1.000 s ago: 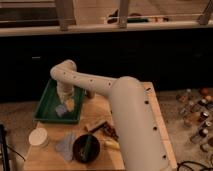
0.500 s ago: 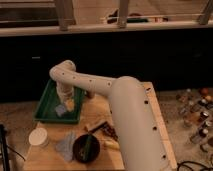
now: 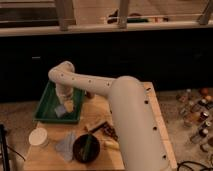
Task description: Wipe tray with sponge
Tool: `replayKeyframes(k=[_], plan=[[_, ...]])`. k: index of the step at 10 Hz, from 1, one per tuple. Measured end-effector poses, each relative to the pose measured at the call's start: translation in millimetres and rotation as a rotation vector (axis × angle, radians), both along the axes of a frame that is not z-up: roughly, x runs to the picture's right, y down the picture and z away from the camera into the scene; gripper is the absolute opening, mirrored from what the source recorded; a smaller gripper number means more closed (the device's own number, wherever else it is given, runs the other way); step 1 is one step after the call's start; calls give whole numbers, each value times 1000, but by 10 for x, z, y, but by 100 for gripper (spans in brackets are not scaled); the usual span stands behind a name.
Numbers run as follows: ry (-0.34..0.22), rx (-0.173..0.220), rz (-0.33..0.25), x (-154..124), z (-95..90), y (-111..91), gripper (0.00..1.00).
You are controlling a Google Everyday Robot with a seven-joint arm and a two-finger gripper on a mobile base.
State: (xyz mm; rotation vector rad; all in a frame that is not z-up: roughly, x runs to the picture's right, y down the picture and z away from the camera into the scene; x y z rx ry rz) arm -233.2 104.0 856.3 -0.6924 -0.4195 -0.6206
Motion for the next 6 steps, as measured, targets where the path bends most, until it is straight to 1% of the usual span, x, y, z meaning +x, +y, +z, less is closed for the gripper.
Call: replayKeyframes(k=[1,3,6], plan=[[-10,8,-7,-8,8,-40,0],[-42,21,-24,-111,38,-97,0],[-99,21,-30,-164,180,-152,0]])
